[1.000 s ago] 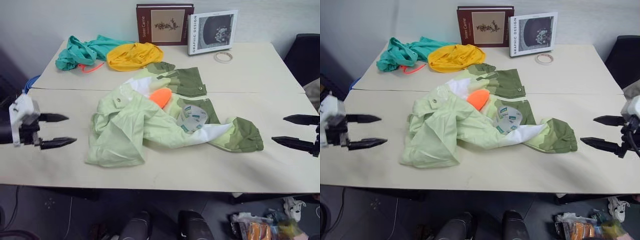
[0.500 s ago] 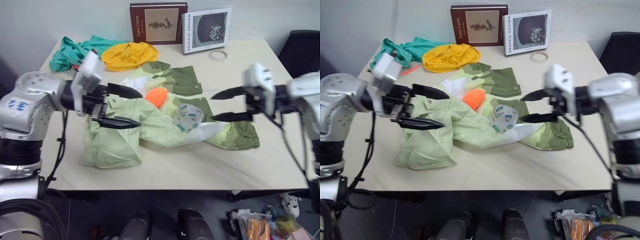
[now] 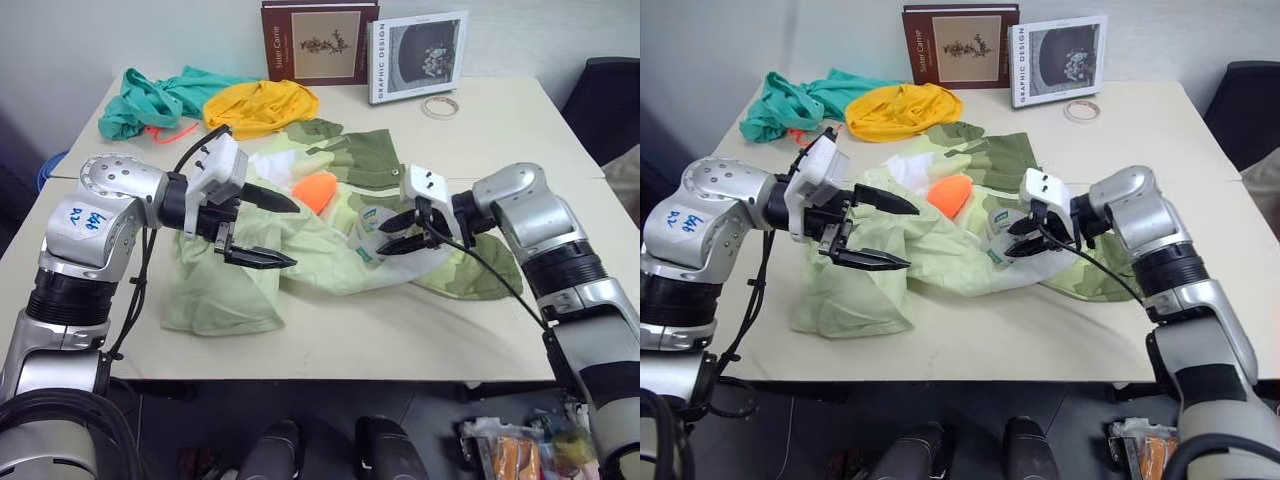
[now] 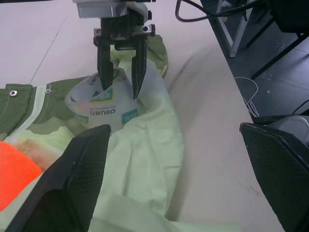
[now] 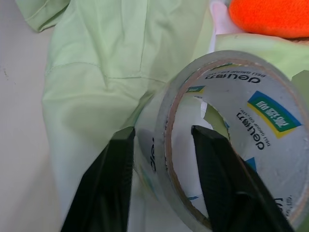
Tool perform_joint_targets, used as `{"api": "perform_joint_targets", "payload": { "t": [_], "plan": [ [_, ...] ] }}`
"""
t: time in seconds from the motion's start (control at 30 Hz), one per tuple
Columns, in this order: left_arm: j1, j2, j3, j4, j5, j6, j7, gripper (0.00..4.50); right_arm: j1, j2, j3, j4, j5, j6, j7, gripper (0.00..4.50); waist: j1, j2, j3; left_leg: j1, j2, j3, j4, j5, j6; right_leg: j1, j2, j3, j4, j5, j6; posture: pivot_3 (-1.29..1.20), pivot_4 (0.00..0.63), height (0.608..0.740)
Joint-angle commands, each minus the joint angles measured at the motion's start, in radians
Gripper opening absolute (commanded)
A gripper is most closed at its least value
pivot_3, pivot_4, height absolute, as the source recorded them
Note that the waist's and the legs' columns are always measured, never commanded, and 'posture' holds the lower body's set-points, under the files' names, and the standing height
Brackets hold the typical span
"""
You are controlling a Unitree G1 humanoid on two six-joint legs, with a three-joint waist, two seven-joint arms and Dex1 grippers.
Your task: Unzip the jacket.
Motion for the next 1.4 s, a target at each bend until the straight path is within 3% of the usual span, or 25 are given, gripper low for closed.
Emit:
{"api": "perform_joint_targets", "payload": {
  "t": [0.03, 0.1, 0.2, 0.33, 0.4, 0.57, 0.73, 0.83, 1.07, 1.13, 1.2, 1.3, 1.4],
  "plan": [
    [-0.007, 0.000, 0.017, -0.031, 0.012, -0.019, 0.010, 4.50, -0.038, 0.001, -0.036, -0.002, 0.003, -0.004, 0.014, 0.70, -0.006, 0.000, 0.000, 0.000, 0.000, 0.000, 0.000, 0.000, 0.000, 0.000, 0.000, 0.000, 0.000, 0.000, 0.000, 0.00, 0.150, 0.740],
    [-0.001, -0.003, 0.013, -0.038, 0.015, -0.023, 0.015, 4.50, -0.031, -0.013, -0.059, -0.029, 0.017, 0.009, 0.020, 0.09, -0.008, 0.000, 0.000, 0.000, 0.000, 0.000, 0.000, 0.000, 0.000, -0.001, 0.000, 0.000, 0.001, 0.000, 0.000, 0.00, 0.150, 0.740],
    [0.012, -0.003, 0.013, -0.062, 0.015, -0.020, 0.021, 4.50, -0.011, -0.076, -0.118, -0.090, 0.034, 0.023, 0.006, 0.09, -0.008, 0.000, 0.000, 0.000, 0.000, 0.000, 0.000, 0.000, 0.000, -0.001, 0.000, 0.001, 0.001, 0.000, 0.000, 0.00, 0.150, 0.740],
    [0.029, -0.013, 0.030, -0.110, -0.016, 0.013, 0.037, 4.50, 0.048, -0.235, -0.223, -0.126, -0.020, -0.002, -0.124, 0.09, 0.011, 0.000, 0.000, -0.002, -0.002, 0.000, 0.000, 0.000, 0.000, -0.005, -0.001, 0.004, 0.005, 0.000, 0.000, 0.00, 0.150, 0.740],
    [0.042, -0.022, 0.036, -0.145, -0.035, 0.031, 0.045, 4.50, 0.115, -0.316, -0.290, -0.140, -0.045, -0.011, -0.216, 0.09, 0.023, 0.000, 0.000, -0.002, -0.002, 0.000, 0.000, 0.000, 0.000, -0.005, -0.001, 0.005, 0.005, 0.000, 0.000, 0.00, 0.150, 0.740],
    [0.076, -0.042, 0.031, -0.213, -0.062, 0.046, 0.056, 4.50, 0.441, -0.495, -0.417, -0.270, -0.099, 0.059, -0.341, 0.09, 0.034, 0.000, 0.000, -0.002, -0.001, 0.004, -0.001, 0.000, 0.000, -0.005, 0.000, 0.008, 0.005, 0.000, 0.000, 0.00, 0.150, 0.740],
    [0.062, -0.059, 0.015, -0.195, -0.050, 0.027, 0.041, 4.50, 0.660, -0.519, -0.577, -0.259, -0.072, 0.163, -0.455, 0.09, 0.028, 0.000, 0.000, 0.001, 0.000, 0.015, 0.000, 0.001, 0.002, -0.006, 0.000, 0.014, 0.008, 0.000, 0.000, 0.00, 0.150, 0.740],
    [0.046, -0.069, 0.002, -0.160, -0.033, 0.002, 0.028, 4.50, 0.717, -0.495, -0.640, -0.263, -0.027, 0.227, -0.472, 0.09, 0.022, 0.000, 0.000, 0.002, 0.002, 0.016, -0.001, 0.001, 0.002, -0.006, 0.002, 0.017, 0.008, 0.000, 0.000, 0.00, 0.150, 0.740],
    [0.045, -0.070, -0.018, -0.125, 0.001, -0.043, 0.007, 4.50, 0.752, -0.510, -0.686, -0.317, 0.018, 0.266, -0.483, 2.42, 0.018, 0.000, 0.000, 0.002, 0.002, 0.016, -0.001, 0.001, 0.002, -0.006, 0.003, 0.018, 0.007, 0.000, 0.000, 0.00, 0.150, 0.740],
    [0.052, -0.044, -0.034, -0.109, 0.056, -0.096, -0.004, 4.50, 0.745, -0.530, -0.695, -0.388, 0.045, 0.212, -0.442, 3.12, 0.017, 0.000, 0.000, 0.002, 0.002, 0.016, -0.001, 0.001, 0.002, -0.006, 0.003, 0.018, 0.007, 0.000, 0.000, 0.00, 0.150, 0.740],
    [0.056, 0.003, -0.092, -0.064, 0.206, -0.219, 0.018, 4.50, 0.743, -0.545, -0.710, -0.519, 0.131, 0.157, -0.325, 3.77, 0.013, 0.000, 0.000, 0.002, 0.002, 0.016, -0.001, 0.001, 0.002, -0.007, 0.003, 0.018, 0.007, 0.000, 0.000, 0.00, 0.150, 0.740],
    [0.059, 0.033, -0.162, -0.007, 0.388, -0.339, 0.093, 4.50, 0.755, -0.578, -0.671, -0.661, 0.181, 0.065, -0.198, 3.77, 0.013, 0.000, 0.000, 0.002, 0.003, 0.017, -0.002, 0.001, 0.001, -0.007, 0.009, 0.017, 0.006, 0.000, 0.000, 0.00, 0.150, 0.740],
    [0.089, 0.034, -0.187, -0.021, 0.462, -0.379, 0.129, 4.50, 0.713, -0.578, -0.554, -0.712, 0.146, -0.036, -0.158, 3.77, 0.014, -0.002, -0.001, 0.002, 0.003, 0.016, -0.002, 0.000, 0.001, -0.007, 0.009, 0.018, 0.006, 0.000, 0.001, 0.00, 0.150, 0.740]
  ]
}}
